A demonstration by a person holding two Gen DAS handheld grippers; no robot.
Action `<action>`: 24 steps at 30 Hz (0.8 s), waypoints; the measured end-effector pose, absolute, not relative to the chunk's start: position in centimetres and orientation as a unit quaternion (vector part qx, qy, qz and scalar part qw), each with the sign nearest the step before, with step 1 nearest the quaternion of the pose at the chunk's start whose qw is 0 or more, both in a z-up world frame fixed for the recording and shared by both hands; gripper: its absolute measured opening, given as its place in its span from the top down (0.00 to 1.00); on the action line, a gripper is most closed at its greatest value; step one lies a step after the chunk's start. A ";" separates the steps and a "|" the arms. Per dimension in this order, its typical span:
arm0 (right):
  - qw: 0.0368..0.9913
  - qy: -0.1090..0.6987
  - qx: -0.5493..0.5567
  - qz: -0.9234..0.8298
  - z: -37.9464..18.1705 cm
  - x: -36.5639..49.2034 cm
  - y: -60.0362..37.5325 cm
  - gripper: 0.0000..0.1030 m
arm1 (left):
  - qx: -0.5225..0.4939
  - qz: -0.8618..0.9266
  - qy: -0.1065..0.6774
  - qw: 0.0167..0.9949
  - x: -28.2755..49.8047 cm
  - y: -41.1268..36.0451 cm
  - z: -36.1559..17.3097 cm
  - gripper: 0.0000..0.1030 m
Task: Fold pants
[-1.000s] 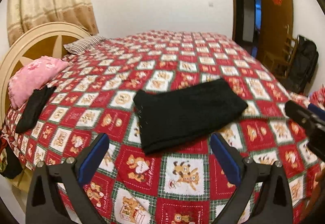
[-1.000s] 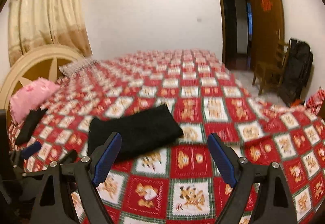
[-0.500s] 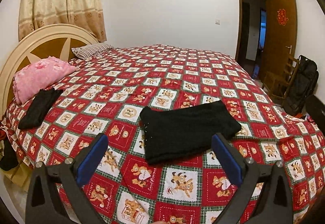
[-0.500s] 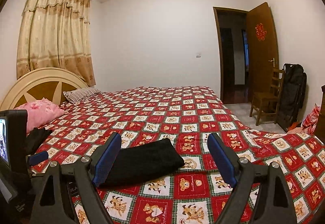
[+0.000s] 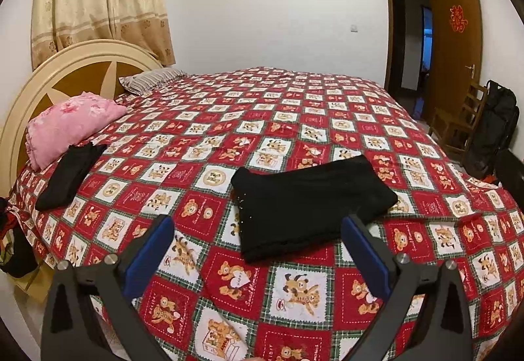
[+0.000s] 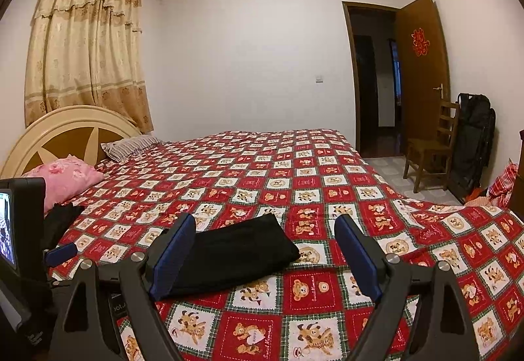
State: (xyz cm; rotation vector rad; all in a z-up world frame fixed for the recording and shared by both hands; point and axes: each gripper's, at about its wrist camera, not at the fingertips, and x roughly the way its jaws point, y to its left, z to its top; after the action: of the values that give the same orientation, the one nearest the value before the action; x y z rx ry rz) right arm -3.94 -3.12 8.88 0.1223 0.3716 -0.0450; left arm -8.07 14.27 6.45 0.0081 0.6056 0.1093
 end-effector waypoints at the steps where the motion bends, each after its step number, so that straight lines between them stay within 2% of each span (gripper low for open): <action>1: 0.980 0.186 0.062 -0.023 8.9 -3.9 -3.2 0.15 | 0.005 0.054 0.299 0.953 -8.0 14.3 6.4 0.00; 24: 0.977 0.197 0.072 -0.027 8.3 -3.6 -3.6 0.15 | 0.013 0.061 0.316 0.947 -7.4 14.3 5.7 0.00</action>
State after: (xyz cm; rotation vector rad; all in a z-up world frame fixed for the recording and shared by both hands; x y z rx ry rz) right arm -3.60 -3.61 8.26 0.1458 0.3964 -0.0543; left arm -7.40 14.35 5.74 0.0261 0.6443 0.1234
